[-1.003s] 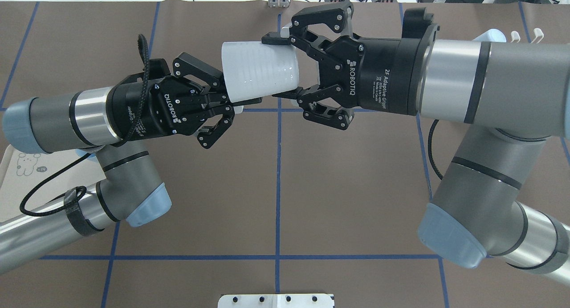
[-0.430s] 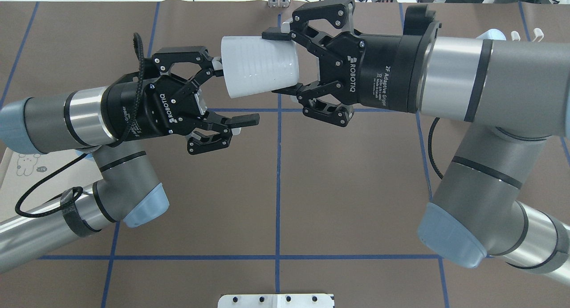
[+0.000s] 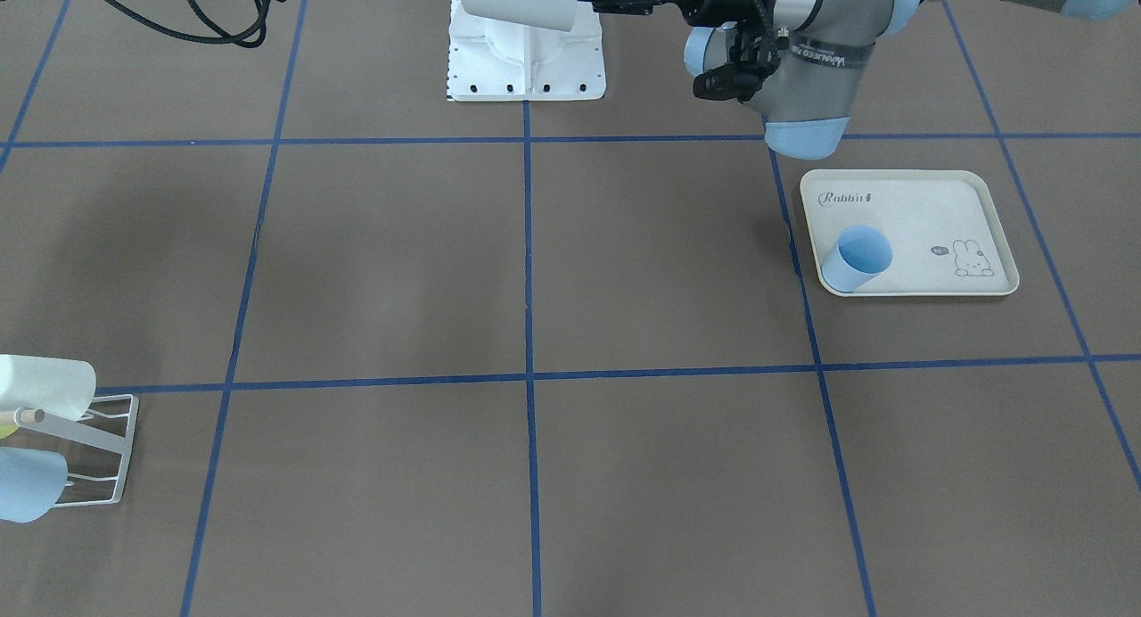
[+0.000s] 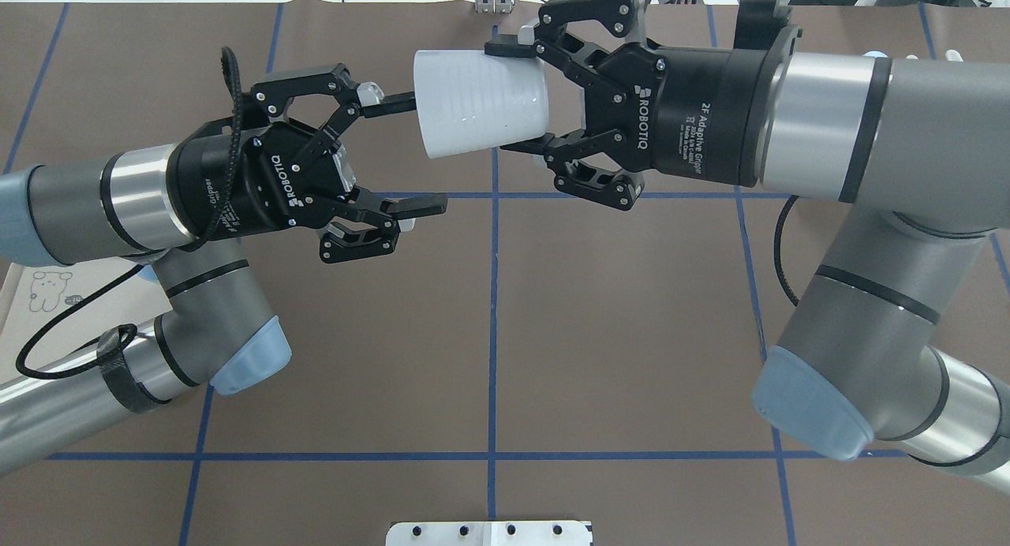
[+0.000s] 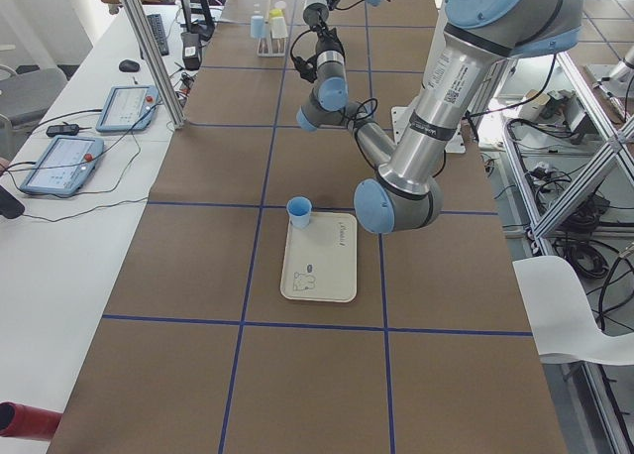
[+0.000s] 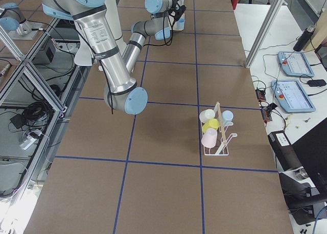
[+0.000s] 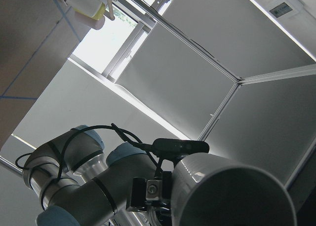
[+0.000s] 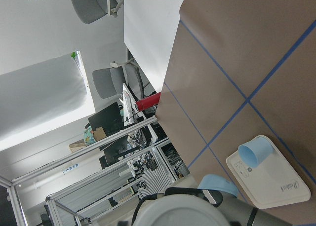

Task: Transfer IKEA cup to right arm and place on rack

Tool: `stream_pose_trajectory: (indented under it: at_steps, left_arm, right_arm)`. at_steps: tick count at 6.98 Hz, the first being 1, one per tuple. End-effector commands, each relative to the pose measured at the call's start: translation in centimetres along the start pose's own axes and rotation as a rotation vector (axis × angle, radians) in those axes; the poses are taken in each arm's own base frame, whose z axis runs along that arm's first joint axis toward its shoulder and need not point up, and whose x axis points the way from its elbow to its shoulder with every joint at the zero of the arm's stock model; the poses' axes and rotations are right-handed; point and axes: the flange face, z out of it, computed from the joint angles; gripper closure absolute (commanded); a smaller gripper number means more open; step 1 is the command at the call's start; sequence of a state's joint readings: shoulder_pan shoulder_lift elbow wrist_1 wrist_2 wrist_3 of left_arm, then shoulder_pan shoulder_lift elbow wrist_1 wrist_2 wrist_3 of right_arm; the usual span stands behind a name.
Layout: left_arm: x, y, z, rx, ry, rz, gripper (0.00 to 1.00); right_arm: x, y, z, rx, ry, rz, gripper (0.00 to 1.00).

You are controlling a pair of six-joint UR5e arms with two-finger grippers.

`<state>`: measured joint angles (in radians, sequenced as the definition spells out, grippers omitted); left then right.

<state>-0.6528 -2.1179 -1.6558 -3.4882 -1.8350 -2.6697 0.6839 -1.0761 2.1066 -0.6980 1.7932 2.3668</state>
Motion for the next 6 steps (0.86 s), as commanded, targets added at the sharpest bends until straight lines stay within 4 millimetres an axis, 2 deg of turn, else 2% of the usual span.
stream_pose_trajectory:
  at_steps: [1,2,3,4,5,6]
  left_arm:
    - [1.2,-2.1,-1.1,0.072,-0.011,0.057,0.16]
    - [1.4,-2.7,-1.0,0.112,-0.031,0.113,0.16]
    - [1.1,-3.5,-0.8,0.149,-0.055,0.153,0.16]
    - [0.4,-5.2,-1.1,0.183,-0.079,0.188,0.16]
    - [0.4,-5.6,-1.3,0.193,-0.081,0.202,0.16]
    - [0.4,-6.1,-1.5,0.203,-0.086,0.203,0.16]
  right_arm:
    - [1.2,-5.3,-1.7,0.123,0.040,-0.096,1.00]
    - [0.9,-10.1,-1.8,0.219,0.072,-0.154,1.00]
    - [0.2,-16.2,-2.3,0.295,0.140,-0.218,1.00]
    - [-0.9,-22.8,-4.2,0.355,0.241,-0.332,1.00]
    - [-2.8,-28.9,-7.3,0.415,0.361,-0.471,1.00]
    - [-4.5,-33.9,-11.4,0.446,0.497,-0.612,1.00]
